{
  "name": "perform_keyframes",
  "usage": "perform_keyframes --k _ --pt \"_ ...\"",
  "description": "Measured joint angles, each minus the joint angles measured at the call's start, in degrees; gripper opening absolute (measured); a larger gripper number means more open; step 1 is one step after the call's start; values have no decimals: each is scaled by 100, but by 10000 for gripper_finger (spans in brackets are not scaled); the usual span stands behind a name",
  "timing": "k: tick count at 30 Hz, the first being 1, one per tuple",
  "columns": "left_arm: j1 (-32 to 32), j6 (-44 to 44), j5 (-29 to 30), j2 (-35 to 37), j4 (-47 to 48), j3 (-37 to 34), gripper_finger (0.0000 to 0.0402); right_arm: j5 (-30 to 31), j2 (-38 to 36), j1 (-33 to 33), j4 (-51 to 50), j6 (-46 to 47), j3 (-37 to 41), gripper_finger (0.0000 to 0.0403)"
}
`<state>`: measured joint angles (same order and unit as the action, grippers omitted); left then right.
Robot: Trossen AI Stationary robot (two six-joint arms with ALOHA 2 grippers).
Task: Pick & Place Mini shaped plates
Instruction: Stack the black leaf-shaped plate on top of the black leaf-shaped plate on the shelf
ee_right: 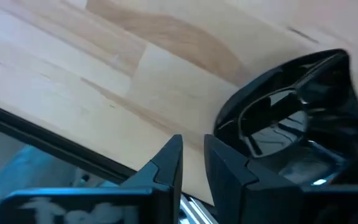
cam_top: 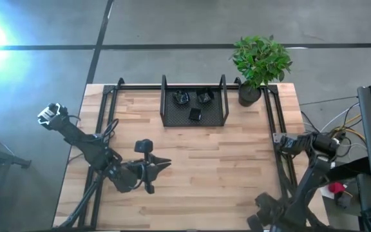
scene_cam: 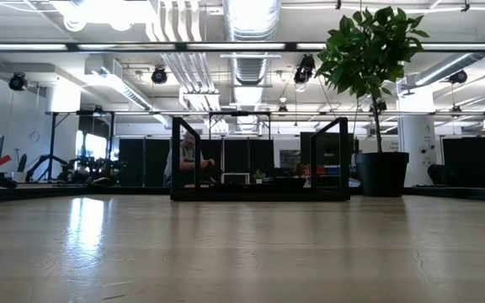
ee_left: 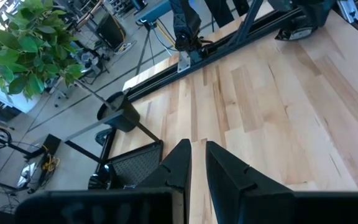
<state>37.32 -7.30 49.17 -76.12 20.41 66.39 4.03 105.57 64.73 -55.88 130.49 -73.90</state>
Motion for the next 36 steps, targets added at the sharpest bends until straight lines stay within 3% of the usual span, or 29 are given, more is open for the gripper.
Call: perform_keyframes --k 7,18,36 --pt "0 -43 -2 0 -2 0 45 -166 573 2 -237 -284 -404 63" --pt "0 3 -1 4 -51 -2 45 -275 641 31 -1454 -323 -1137 63" --pt "0 19 -20 7 -50 -7 45 -317 1100 37 -1115 -472 -934 63"
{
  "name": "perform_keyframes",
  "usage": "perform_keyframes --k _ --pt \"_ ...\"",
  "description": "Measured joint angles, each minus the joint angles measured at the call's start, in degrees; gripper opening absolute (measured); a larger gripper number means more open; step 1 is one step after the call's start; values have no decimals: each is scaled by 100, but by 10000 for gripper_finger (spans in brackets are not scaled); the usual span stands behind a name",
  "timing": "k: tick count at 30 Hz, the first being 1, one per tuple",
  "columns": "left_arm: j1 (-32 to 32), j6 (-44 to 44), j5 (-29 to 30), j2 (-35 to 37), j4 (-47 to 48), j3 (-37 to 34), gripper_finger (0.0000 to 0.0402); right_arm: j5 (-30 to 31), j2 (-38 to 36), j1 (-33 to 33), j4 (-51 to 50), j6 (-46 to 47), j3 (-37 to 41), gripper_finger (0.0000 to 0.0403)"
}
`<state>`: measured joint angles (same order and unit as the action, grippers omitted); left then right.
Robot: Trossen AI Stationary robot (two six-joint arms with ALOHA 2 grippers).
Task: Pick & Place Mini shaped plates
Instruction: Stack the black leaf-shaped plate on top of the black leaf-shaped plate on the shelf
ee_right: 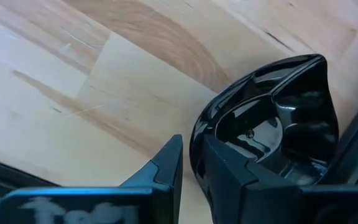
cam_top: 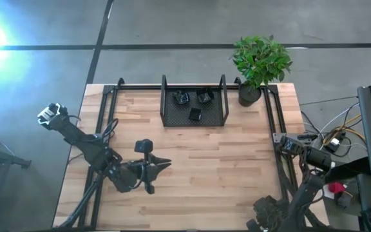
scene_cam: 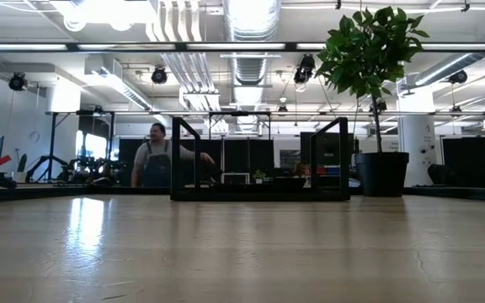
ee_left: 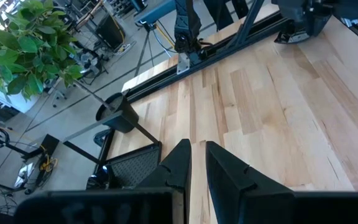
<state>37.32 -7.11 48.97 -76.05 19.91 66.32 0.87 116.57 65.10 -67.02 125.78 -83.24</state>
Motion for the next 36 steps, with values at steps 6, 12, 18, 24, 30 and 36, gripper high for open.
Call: perform_keyframes --k 6,12,18,24,30,36 --pt "0 4 -2 0 1 0 45 7 178 2 7 -154 2 63" --pt "0 2 -3 0 3 0 45 11 343 -11 -11 -865 2 58" --pt "0 16 -4 0 1 0 45 15 295 -11 -57 -1101 2 13" --pt "0 24 -37 0 2 0 45 35 240 -107 -409 -1556 -97 8" --pt "0 -5 -143 0 1 -2 45 136 204 -448 -915 -2518 -253 8" --pt "0 -111 -183 0 4 -2 45 861 86 -928 -1062 -3959 -278 8"
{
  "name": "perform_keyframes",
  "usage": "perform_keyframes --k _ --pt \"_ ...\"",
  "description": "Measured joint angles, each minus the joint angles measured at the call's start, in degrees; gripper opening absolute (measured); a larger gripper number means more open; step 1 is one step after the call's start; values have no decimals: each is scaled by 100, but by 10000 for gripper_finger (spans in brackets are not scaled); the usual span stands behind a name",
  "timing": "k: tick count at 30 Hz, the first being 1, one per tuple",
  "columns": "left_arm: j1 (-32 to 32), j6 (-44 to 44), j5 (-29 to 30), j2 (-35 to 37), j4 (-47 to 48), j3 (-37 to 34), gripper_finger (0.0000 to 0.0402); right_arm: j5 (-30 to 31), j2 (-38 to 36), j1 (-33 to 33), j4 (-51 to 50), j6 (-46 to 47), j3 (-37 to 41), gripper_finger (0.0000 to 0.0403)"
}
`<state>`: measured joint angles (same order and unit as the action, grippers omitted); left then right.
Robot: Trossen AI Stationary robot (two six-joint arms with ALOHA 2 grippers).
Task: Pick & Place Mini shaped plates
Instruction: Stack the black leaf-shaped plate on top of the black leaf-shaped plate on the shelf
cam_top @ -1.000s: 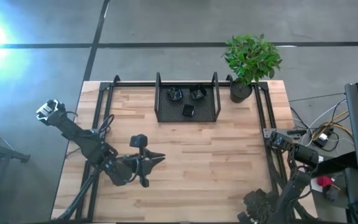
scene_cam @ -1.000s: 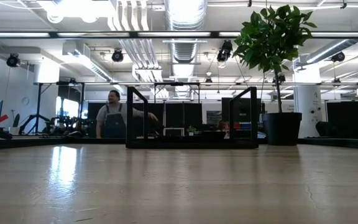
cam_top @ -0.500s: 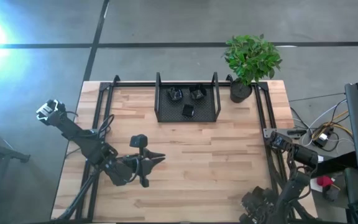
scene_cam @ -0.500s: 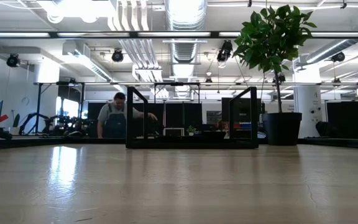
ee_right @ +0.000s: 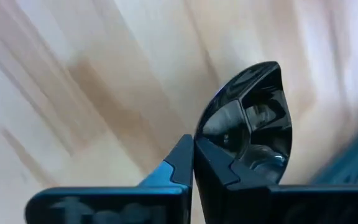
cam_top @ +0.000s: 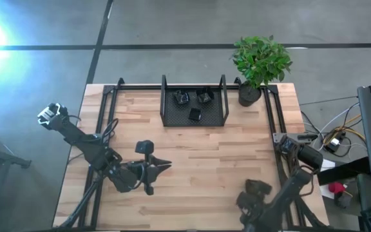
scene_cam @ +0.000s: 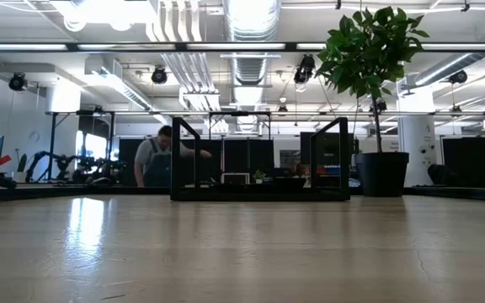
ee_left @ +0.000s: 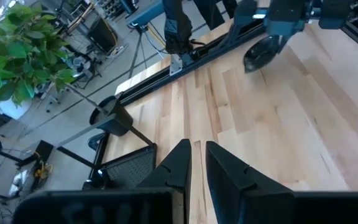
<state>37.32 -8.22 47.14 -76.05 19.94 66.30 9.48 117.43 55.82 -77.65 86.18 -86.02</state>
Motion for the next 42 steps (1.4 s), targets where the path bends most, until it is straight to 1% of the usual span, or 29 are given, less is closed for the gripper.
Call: perform_keyframes --k 2,7,12,15,17,22,28,31,33,37,42 --pt "0 -125 -73 0 0 -2 45 412 -66 -171 -4 -680 0 8" --pt "-9 -412 -661 0 2 -2 45 1208 -292 -659 0 -2403 0 8" --pt "-28 -663 -678 -146 -3 -2 45 2025 -641 -1150 42 -3830 0 8" --pt "-87 -718 -666 -335 -69 -2 45 2479 -850 -1429 137 -4472 2 8" --pt "-121 -764 -578 -471 -183 -2 45 2540 -977 -1623 319 -4890 2 8" --pt "-195 -1378 -376 -811 -531 -4 47 2544 -1089 -1985 899 -6010 2 8" --pt "-335 -1939 -356 -1237 -1296 -4 72 2537 -1097 -2286 1642 -7240 2 8" --pt "-393 -2008 -354 -1434 -1408 -2 83 2542 -1097 -2369 1870 -7657 2 8" --pt "-440 -2029 -359 -1587 -1454 -2 84 2542 -1109 -2386 2022 -7914 4 8" --pt "-529 -2059 -379 -1868 -1843 -2 85 2539 -1130 -2390 2384 -8433 4 8" --pt "-615 -2010 -424 -2076 -2004 -2 85 2542 -1132 -2405 2611 -8674 4 8"
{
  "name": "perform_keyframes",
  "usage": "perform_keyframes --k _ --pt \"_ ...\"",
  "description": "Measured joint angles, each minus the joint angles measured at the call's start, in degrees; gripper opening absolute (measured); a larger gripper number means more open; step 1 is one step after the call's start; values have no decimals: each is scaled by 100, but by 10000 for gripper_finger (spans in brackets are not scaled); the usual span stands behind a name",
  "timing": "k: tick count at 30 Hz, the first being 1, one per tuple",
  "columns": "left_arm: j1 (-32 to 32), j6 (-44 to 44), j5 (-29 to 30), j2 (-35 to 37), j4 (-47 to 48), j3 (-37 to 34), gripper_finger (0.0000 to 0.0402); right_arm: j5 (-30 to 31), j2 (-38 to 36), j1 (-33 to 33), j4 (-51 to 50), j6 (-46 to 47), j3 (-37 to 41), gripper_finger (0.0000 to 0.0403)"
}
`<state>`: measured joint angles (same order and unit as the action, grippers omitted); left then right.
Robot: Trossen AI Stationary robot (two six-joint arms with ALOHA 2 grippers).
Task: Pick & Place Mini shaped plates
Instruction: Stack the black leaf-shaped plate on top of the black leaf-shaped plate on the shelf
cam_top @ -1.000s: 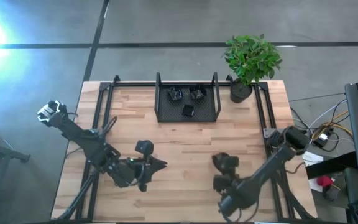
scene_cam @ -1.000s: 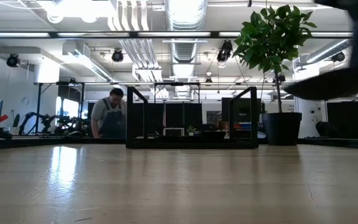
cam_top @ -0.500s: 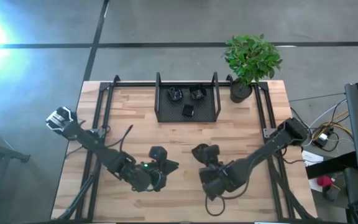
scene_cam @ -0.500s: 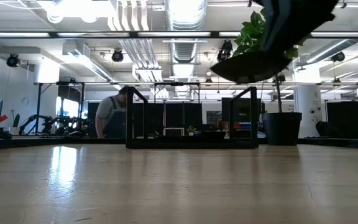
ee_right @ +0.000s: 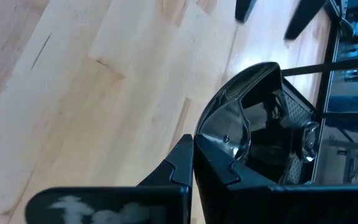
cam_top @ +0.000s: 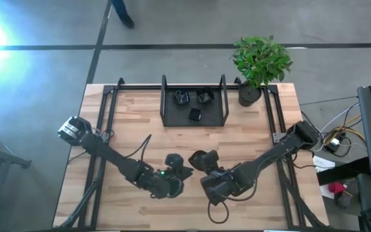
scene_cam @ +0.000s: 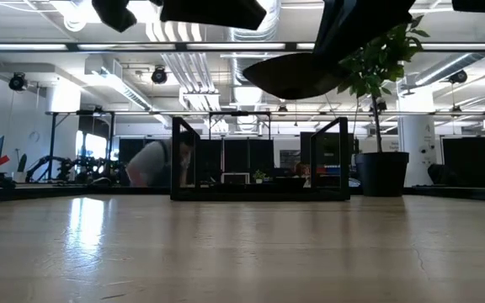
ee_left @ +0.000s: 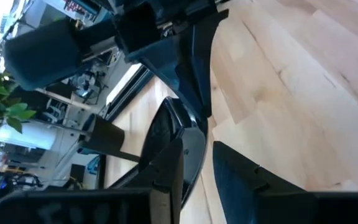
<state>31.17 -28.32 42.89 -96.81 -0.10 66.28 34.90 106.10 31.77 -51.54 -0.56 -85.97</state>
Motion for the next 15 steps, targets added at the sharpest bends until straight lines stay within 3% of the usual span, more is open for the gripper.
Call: perform_keyframes --k 15 --pt "-273 482 -292 -168 -35 0 85 34 -4 -15 294 -437 0 8"
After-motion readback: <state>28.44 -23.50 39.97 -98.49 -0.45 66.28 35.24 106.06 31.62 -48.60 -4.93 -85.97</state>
